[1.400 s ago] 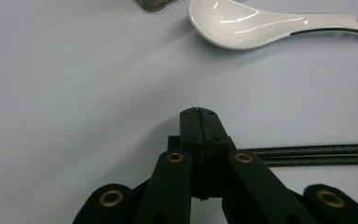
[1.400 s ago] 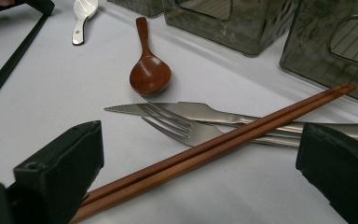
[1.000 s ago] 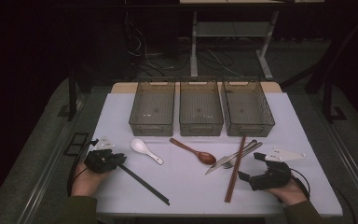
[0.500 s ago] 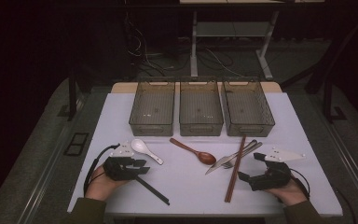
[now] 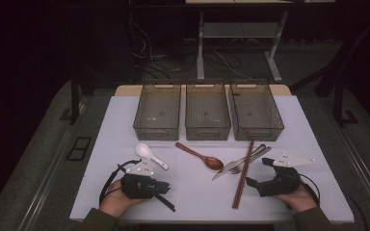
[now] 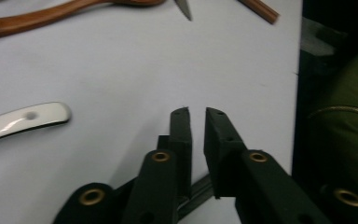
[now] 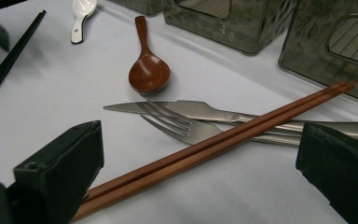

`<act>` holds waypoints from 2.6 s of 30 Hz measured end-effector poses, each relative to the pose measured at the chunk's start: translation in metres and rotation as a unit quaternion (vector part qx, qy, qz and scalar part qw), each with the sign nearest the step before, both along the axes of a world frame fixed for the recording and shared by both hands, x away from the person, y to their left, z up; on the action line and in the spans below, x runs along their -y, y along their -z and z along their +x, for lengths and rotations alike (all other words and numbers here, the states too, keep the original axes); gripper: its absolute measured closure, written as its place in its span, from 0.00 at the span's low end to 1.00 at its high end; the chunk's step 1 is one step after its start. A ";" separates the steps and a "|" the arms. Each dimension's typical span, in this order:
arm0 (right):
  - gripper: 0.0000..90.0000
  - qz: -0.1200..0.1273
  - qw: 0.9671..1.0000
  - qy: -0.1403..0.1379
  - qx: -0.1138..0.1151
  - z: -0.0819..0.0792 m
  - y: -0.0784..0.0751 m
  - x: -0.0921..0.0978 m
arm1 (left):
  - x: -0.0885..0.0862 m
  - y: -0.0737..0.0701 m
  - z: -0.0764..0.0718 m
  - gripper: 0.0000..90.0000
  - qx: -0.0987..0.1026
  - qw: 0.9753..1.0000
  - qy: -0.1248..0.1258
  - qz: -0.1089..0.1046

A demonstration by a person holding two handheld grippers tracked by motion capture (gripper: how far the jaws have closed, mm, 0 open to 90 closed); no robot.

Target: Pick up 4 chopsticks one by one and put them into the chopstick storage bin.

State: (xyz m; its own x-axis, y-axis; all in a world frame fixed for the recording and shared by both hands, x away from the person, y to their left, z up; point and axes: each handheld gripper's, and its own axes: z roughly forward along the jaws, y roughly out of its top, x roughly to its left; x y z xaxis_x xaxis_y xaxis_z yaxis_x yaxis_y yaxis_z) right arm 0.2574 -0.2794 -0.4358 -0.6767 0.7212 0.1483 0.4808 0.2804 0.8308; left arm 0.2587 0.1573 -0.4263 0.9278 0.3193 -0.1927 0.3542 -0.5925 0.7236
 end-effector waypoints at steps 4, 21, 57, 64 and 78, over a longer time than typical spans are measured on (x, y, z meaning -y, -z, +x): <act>0.01 0.000 1.000 0.000 -0.001 0.000 0.000 0.000 | 0.008 0.002 -0.011 0.99 -0.005 1.000 0.025 0.004; 0.01 -0.004 1.000 0.002 0.000 0.000 0.000 0.000 | 0.022 0.017 -0.031 0.99 -0.024 0.997 0.057 0.038; 0.01 -0.005 1.000 0.001 -0.001 0.001 0.001 0.000 | 0.047 0.018 0.004 0.99 0.013 0.998 0.039 0.042; 0.01 -0.005 1.000 0.001 -0.001 0.001 0.001 0.000 | 0.051 0.017 0.012 0.99 0.017 0.998 0.036 0.041; 0.01 -0.007 1.000 0.001 -0.001 0.001 0.001 0.000 | 0.057 0.017 0.024 0.99 0.030 0.998 0.030 0.041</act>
State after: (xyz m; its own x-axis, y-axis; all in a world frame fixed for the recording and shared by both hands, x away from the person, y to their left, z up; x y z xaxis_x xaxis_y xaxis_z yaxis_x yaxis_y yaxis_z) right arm 0.2588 -0.2792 -0.4369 -0.6756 0.7239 0.1395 0.4822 0.2908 0.8264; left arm 0.2826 0.1001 -0.4434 0.9547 0.2755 -0.1124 0.2745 -0.6694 0.6904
